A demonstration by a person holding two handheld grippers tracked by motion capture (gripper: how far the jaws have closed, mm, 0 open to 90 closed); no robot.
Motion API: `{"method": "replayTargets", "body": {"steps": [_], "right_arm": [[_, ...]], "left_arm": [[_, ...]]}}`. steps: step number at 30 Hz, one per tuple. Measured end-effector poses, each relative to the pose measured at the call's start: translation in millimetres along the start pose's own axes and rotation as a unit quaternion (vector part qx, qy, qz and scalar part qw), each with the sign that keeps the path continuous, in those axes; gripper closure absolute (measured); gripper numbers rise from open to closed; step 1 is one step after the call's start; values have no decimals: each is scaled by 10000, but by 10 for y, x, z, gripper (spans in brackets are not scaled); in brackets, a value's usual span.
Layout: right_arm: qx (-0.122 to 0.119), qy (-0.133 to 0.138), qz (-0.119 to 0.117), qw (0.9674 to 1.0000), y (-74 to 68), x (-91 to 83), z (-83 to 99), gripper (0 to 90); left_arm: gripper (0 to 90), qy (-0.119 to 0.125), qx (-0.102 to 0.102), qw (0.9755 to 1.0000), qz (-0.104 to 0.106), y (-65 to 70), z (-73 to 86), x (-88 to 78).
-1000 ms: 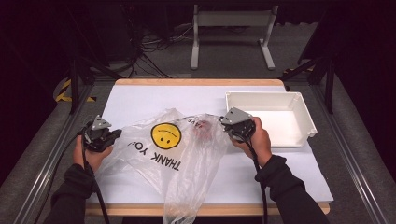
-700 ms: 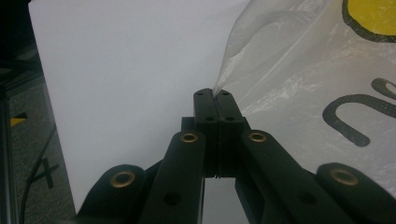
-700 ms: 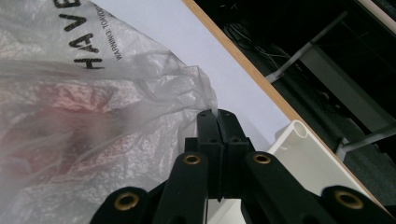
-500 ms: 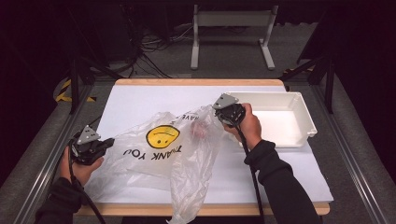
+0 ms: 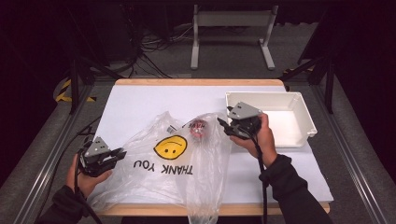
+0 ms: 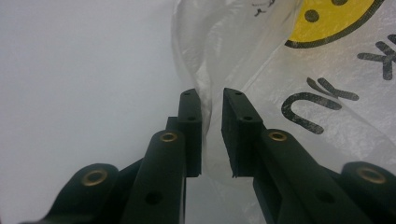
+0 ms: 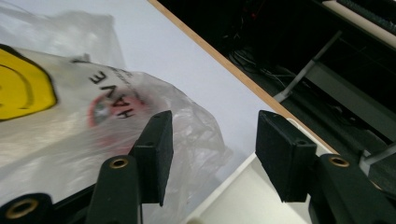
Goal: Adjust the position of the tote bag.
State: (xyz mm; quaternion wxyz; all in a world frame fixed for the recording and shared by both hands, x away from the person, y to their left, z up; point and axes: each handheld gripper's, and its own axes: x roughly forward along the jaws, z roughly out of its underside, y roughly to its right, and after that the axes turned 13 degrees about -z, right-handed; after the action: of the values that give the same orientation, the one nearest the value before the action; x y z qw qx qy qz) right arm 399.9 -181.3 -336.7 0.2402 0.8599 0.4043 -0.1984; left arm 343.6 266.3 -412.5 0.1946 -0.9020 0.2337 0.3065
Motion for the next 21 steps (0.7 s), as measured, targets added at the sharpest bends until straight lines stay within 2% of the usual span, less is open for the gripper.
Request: {"method": "replayTargets", "body": {"steps": [2,4,5,6,7,8,9,11,12,14,16,18,19,20,21], "right_arm": [[-56,104,-46,9999,-136,-194,50,439],[102,204,-264,9994,-268,-304,119,406],[91,206,-366,9991,-351,-339,157,390],[177,265,-479,9983,-437,-359,203,370],[348,242,-702,9966,-544,-354,265,326],[367,139,-799,9960,-629,-330,304,293],[367,139,-799,9960,-629,-330,304,293],[423,-100,-795,9959,-781,-243,392,243],[497,-177,-785,9955,-806,-200,430,235],[555,-410,-622,9957,-796,-108,517,235],[775,-521,-685,9933,-729,-30,616,266],[814,-711,-680,9918,-674,49,723,370],[814,-711,-680,9918,-674,49,723,370],[872,-778,-764,9902,-640,89,789,475],[907,-846,-855,9886,-615,110,832,581]], "left_arm": [[781,-77,57,9999,87,40,12,30],[775,-116,123,9998,143,81,24,47],[772,-154,162,9996,166,100,31,52],[764,-174,176,9995,187,125,40,56],[760,-177,166,9995,216,142,50,56],[758,-202,186,9993,250,156,58,52],[759,-202,186,9993,250,156,58,52],[756,-205,242,9991,290,193,76,43],[749,-185,288,9989,308,200,80,35],[709,-65,286,9990,327,200,79,0],[658,29,230,9993,290,175,68,-36],[522,216,-42,9996,197,117,38,-99],[426,216,-42,9996,197,117,38,-99],[426,322,-144,9993,153,81,25,-131],[341,424,-182,9988,155,47,14,-155]]}}
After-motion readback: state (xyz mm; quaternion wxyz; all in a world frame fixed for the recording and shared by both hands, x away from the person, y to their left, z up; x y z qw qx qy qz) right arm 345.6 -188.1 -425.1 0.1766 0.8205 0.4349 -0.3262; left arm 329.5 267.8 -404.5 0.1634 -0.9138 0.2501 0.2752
